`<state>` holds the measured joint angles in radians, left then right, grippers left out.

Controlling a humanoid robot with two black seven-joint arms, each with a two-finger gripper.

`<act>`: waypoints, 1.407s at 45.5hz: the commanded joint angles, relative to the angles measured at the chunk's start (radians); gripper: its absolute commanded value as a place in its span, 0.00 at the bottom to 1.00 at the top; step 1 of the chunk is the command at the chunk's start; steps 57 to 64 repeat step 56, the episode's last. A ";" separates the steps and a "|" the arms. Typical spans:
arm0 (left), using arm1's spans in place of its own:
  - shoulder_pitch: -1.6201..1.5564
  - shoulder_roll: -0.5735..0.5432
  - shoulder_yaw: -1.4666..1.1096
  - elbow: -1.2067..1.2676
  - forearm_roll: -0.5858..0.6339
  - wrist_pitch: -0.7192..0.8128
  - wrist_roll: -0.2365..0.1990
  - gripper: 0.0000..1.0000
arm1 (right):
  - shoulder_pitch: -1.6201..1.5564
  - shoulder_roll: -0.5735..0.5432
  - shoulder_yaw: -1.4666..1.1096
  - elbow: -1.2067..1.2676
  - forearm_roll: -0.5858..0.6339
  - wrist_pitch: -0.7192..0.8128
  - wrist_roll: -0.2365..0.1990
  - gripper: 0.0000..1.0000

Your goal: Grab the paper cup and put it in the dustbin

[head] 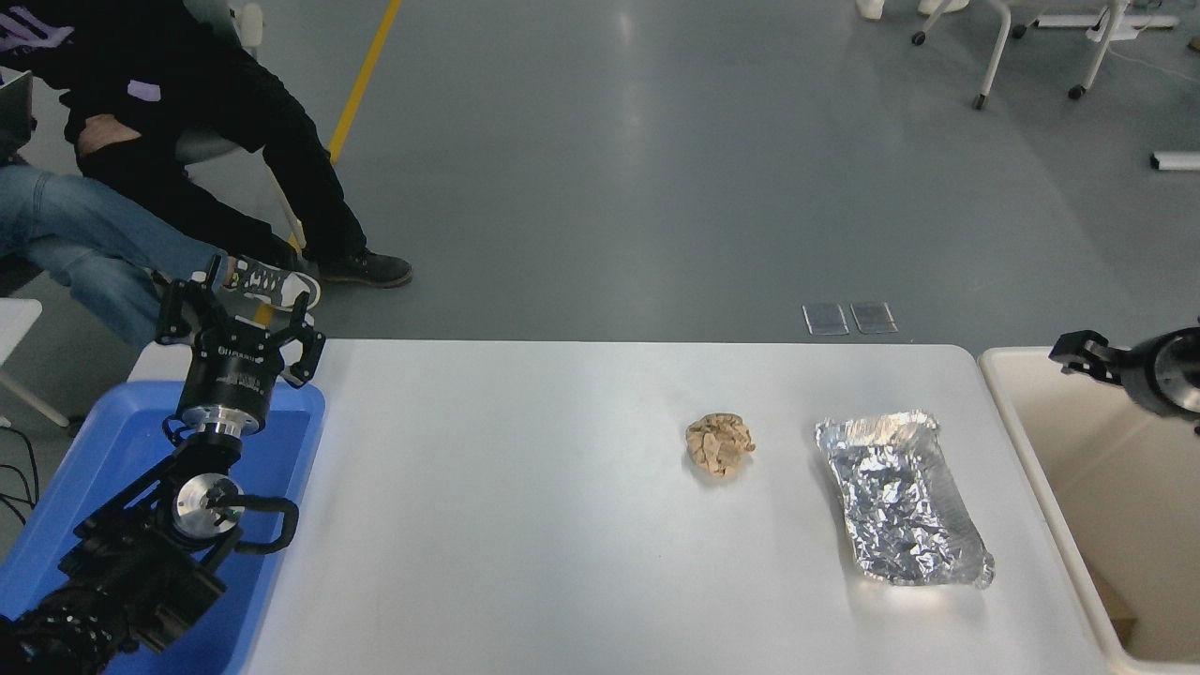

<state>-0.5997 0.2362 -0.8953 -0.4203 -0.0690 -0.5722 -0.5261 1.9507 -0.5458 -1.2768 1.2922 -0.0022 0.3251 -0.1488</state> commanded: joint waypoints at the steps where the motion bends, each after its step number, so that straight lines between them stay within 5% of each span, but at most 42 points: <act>1: 0.000 -0.001 0.001 0.000 0.000 0.000 0.000 0.99 | 0.249 0.072 -0.004 0.065 -0.001 0.339 0.000 1.00; 7: 0.000 0.000 0.001 0.000 0.000 0.000 0.000 0.99 | 0.350 0.159 0.002 0.087 0.001 0.460 -0.002 1.00; 24: 0.000 0.000 0.001 0.000 -0.002 0.000 0.000 0.99 | 0.551 0.311 0.013 0.185 0.010 0.460 -0.002 1.00; 64: 0.000 -0.001 -0.001 0.000 0.000 0.000 0.000 0.99 | 0.507 0.326 0.030 0.162 0.028 0.460 0.002 1.00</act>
